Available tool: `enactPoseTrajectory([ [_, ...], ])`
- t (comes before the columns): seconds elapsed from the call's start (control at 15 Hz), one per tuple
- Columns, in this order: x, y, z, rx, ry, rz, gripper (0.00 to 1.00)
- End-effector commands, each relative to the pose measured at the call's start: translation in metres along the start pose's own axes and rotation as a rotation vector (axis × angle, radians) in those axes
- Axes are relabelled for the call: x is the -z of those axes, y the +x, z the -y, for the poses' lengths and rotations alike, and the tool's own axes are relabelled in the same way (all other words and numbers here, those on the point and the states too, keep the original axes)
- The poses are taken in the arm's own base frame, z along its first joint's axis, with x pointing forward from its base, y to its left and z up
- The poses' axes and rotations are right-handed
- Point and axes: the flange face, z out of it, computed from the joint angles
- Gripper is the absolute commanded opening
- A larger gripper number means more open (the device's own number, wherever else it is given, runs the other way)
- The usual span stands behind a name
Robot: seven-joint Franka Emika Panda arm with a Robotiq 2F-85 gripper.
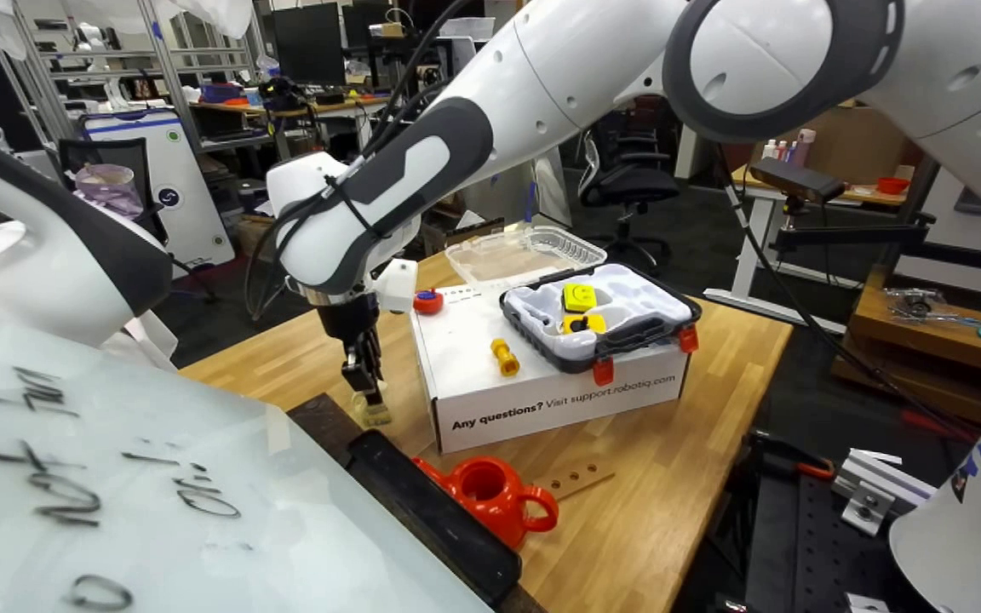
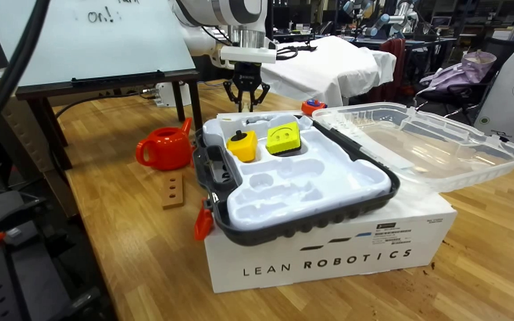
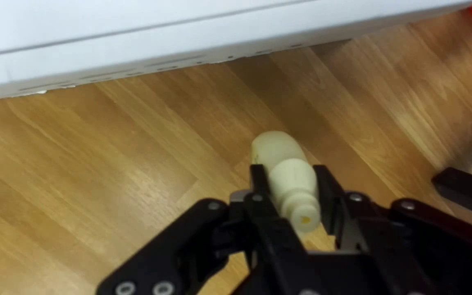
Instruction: Pick up the white bottle from the table and put it inside the white and black case
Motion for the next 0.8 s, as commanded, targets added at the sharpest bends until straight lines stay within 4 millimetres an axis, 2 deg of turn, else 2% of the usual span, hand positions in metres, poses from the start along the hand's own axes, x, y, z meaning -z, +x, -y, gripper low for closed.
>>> enactPoseTrajectory([
  [0.0,0.03,-0.01,-0.009,-0.021,-0.026,-0.041,0.08],
  [0.4,0.087,-0.029,-0.019,-0.148,-0.063,-0.086,0.08],
  [0.73,0.136,-0.068,-0.038,-0.406,-0.151,-0.107,0.08],
])
